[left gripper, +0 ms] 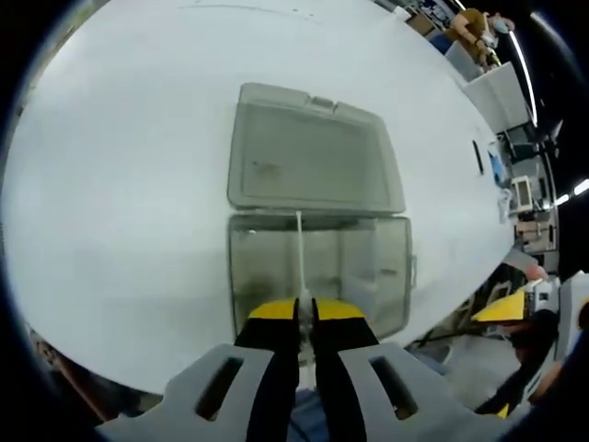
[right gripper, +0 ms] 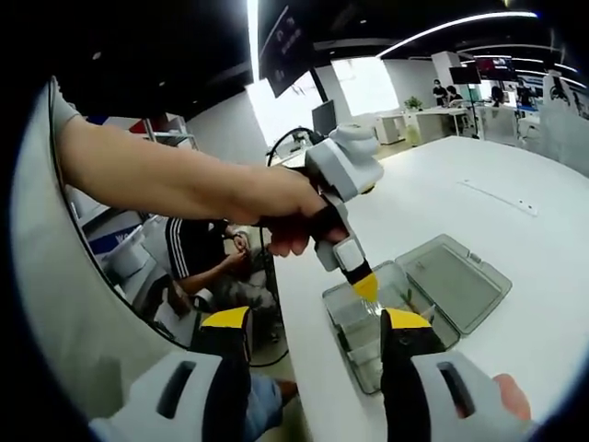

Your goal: Insert the divider into the dual guide fixture by aligning both edges with the guide slots and pushing it downward to the bottom, including one-sided entry, uneven engagement, binding, and posture correction.

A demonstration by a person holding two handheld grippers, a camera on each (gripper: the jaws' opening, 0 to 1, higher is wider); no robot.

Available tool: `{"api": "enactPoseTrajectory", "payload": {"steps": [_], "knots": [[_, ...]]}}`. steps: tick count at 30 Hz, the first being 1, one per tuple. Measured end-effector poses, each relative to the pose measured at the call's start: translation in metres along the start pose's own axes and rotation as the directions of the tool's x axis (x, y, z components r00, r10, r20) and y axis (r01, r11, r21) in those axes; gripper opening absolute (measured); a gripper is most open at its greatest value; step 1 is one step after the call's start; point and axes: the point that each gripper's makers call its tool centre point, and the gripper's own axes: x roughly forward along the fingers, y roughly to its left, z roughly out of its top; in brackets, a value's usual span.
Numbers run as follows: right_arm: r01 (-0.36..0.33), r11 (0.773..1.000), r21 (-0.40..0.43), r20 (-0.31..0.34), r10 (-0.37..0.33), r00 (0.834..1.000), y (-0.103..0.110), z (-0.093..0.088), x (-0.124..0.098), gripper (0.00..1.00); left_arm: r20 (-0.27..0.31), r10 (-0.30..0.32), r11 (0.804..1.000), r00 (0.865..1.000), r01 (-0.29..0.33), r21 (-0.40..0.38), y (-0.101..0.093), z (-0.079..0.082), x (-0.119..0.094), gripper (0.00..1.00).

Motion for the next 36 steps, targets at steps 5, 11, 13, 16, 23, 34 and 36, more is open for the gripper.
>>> {"api": "enactPoseTrajectory", "payload": {"steps": [5, 11, 13, 16, 23, 34, 36], "knots": [[-0.001, 1.000, 0.001, 0.000, 0.001, 1.000, -0.0017, 0.0003, 0.0005, 0.54, -0.005, 0.011, 1.000, 1.000, -0.011, 0.006, -0.0001, -0.0011, 0.0014, 0.01], [-0.003, 1.000, -0.001, -0.001, 0.003, 1.000, -0.0027, 0.0004, 0.0008, 0.54, -0.003, 0.018, 1.000, 1.000, -0.018, 0.006, -0.0002, -0.0013, 0.0019, 0.01], [-0.005, 1.000, 0.001, 0.001, 0.005, 1.000, -0.0025, 0.0003, 0.0007, 0.54, -0.002, 0.022, 1.000, 1.000, -0.022, 0.009, -0.0004, -0.0012, 0.0021, 0.01], [-0.008, 1.000, -0.001, -0.001, 0.008, 1.000, -0.0024, -0.0007, 0.0006, 0.54, -0.001, 0.026, 1.000, 1.000, -0.026, 0.011, -0.0004, -0.0006, 0.0028, 0.01], [-0.007, 1.000, -0.002, 0.000, 0.007, 1.000, -0.0029, -0.0004, -0.0014, 0.54, -0.001, 0.033, 0.999, 0.999, -0.033, 0.011, -0.0024, -0.0030, 0.0014, 0.01], [-0.007, 1.000, -0.004, 0.004, 0.008, 1.000, -0.0021, 0.0006, -0.0011, 0.54, -0.009, 0.045, 0.999, 0.999, -0.045, 0.016, 0.0003, 0.0003, 0.0057, 0.01], [-0.007, 1.000, -0.003, 0.004, 0.007, 1.000, -0.0021, 0.0006, -0.0012, 0.54, -0.011, 0.052, 0.998, 0.999, -0.051, 0.025, -0.0001, -0.0006, 0.0054, 0.01]]}}
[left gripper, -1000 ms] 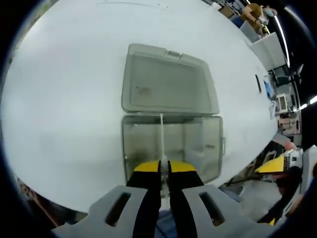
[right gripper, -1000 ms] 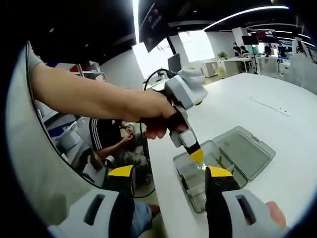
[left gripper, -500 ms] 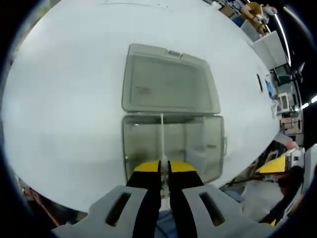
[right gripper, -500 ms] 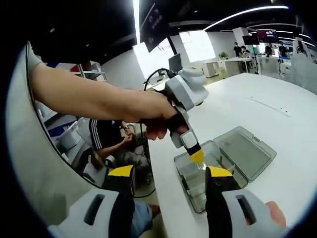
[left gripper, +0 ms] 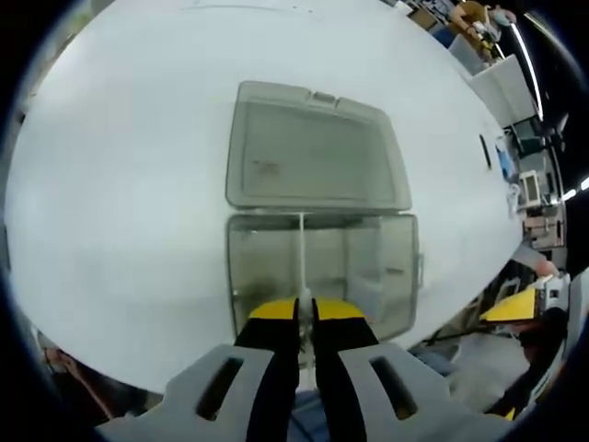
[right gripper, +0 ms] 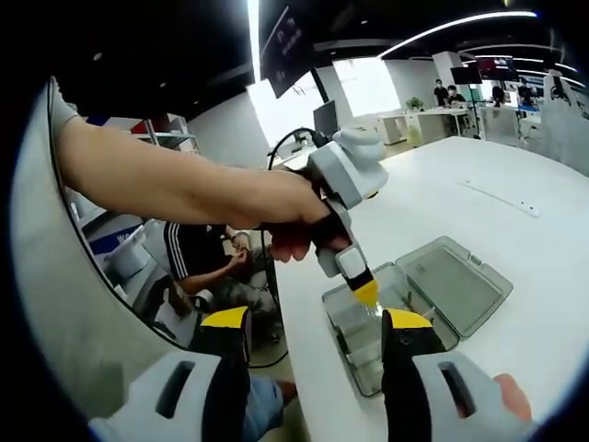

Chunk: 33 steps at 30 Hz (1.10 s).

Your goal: Insert the divider into the dual guide fixture by aligning both edges with the guide slots and pushing it downward to the bottom, including one-sided entry, uneven engagement, binding, and posture correction.

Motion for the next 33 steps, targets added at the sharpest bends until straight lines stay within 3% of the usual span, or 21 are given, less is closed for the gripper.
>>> {"api": "enactPoseTrajectory", "payload": {"steps": [16, 33], "knots": [[-0.005, 1.000, 0.000, -0.003, 0.005, 1.000, -0.0007, 0.0001, 0.0016, 0.54, -0.015, 0.020, 0.999, 1.000, -0.020, 0.032, 0.0011, -0.0016, -0.0064, 0.01], [-0.006, 1.000, 0.000, -0.005, 0.006, 1.000, -0.0032, 0.0007, 0.0023, 0.54, -0.019, 0.005, 1.000, 1.000, -0.005, 0.014, -0.0029, 0.0009, -0.0043, 0.01]]}}
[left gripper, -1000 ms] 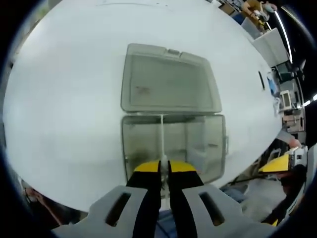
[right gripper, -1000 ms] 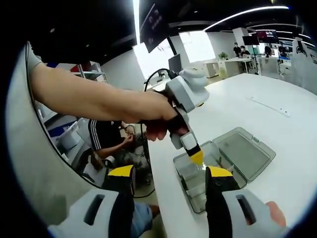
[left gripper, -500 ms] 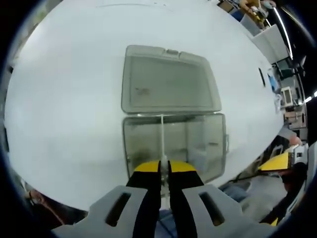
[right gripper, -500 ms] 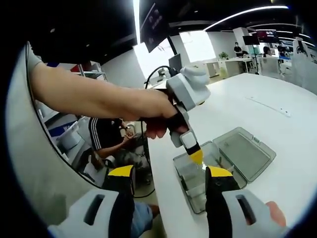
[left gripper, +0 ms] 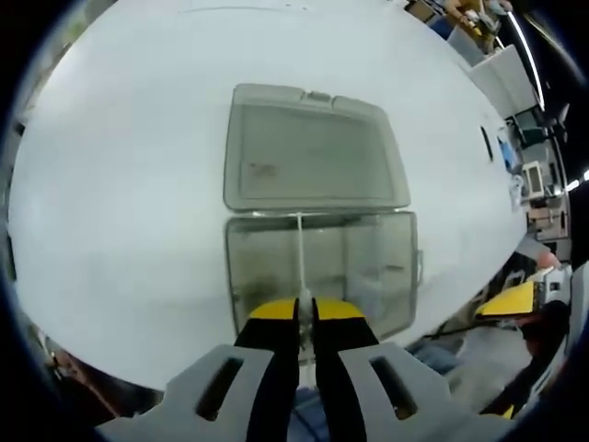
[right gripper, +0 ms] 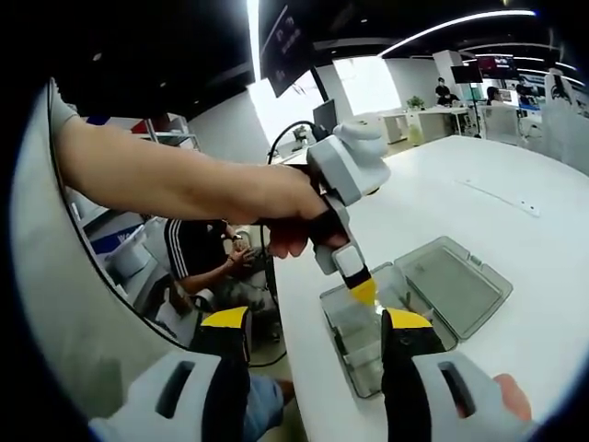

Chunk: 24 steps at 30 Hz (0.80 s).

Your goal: Insert the divider into the dual guide fixture by aligning both edges with the guide slots and pushing it downward to the bottom, including one-sided entry, uneven engagement, binding, and posture correction.

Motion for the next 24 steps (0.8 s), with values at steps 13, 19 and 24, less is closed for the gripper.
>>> {"api": "enactPoseTrajectory", "payload": {"steps": [13, 19, 24], "knots": [[0.000, 1.000, 0.006, -0.003, 0.000, 1.000, -0.0015, -0.0010, -0.0008, 0.54, -0.004, 0.016, 1.000, 1.000, -0.016, 0.025, 0.0027, -0.0032, 0.0013, 0.01], [-0.003, 1.000, 0.006, -0.008, 0.003, 1.000, -0.0014, -0.0023, 0.0004, 0.54, -0.010, 0.021, 0.999, 1.000, -0.021, 0.026, 0.0032, -0.0039, 0.0012, 0.01], [-0.006, 1.000, 0.005, -0.005, 0.006, 1.000, -0.0020, -0.0003, 0.0007, 0.54, -0.009, 0.021, 0.999, 1.000, -0.020, 0.029, 0.0029, -0.0031, 0.0009, 0.01]]}}
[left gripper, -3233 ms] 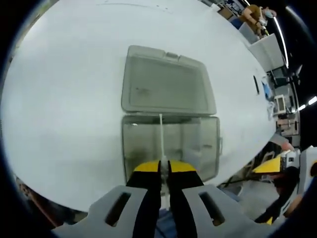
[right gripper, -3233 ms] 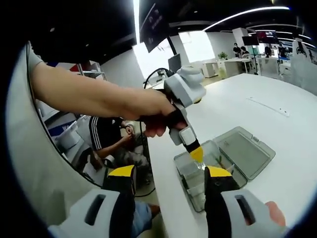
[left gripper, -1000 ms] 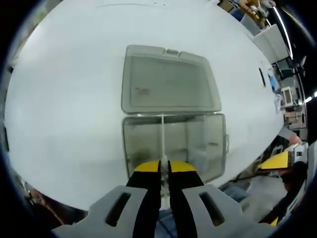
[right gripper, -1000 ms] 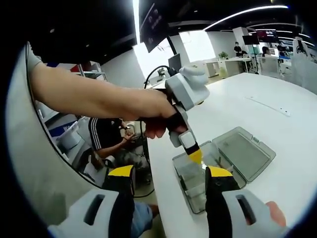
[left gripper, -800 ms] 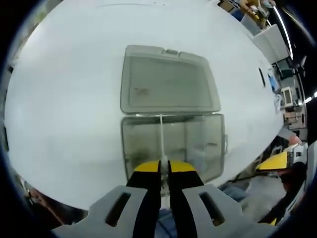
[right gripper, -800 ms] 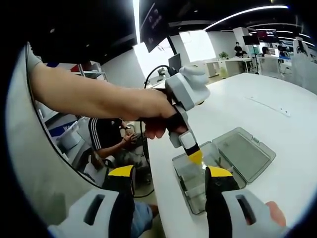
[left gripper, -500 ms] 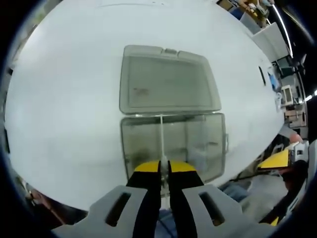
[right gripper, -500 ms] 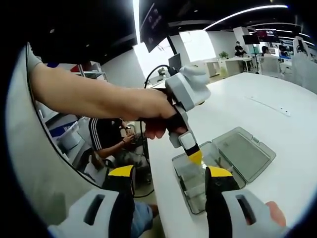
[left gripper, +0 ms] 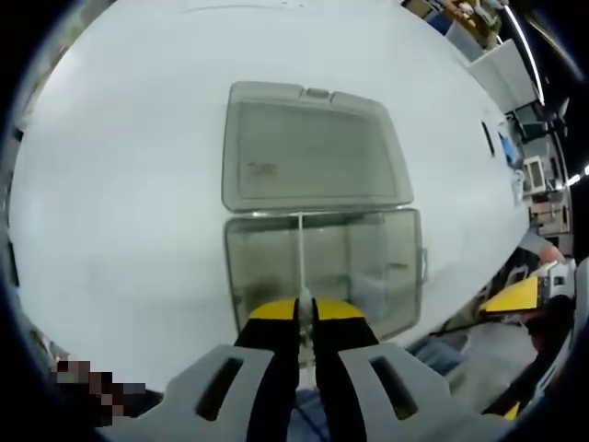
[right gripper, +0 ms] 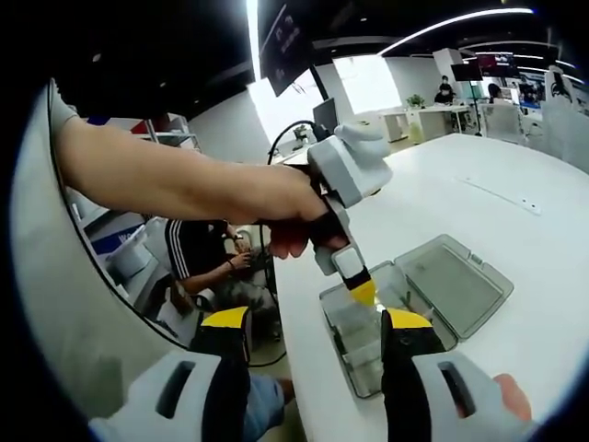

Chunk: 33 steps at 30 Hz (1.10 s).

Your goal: Insert the divider into the dual guide fixture by aligning both edges with the guide slots and pushing it downward to the bottom, including one-sided entry, uneven engagement, binding, and posture correction.

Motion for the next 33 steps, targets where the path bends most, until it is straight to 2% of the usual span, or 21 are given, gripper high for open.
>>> {"api": "enactPoseTrajectory", "payload": {"steps": [18, 28, 33], "knots": [[-0.002, 1.000, 0.000, 0.002, 0.002, 1.000, -0.0004, 0.0004, 0.0009, 0.54, -0.020, 0.051, 0.997, 0.998, -0.050, 0.051, -0.0013, 0.0023, 0.0032, 0.01], [0.005, 1.000, 0.008, 0.013, -0.005, 1.000, -0.0010, -0.0003, -0.0017, 0.53, -0.014, 0.059, 0.997, 0.998, -0.058, 0.054, -0.0026, 0.0009, 0.0030, 0.01], [0.007, 1.000, 0.010, 0.017, -0.007, 1.000, -0.0012, -0.0006, -0.0019, 0.53, -0.027, 0.100, 0.990, 0.995, -0.097, 0.099, -0.0045, 0.0013, 0.0054, 0.01]]}}
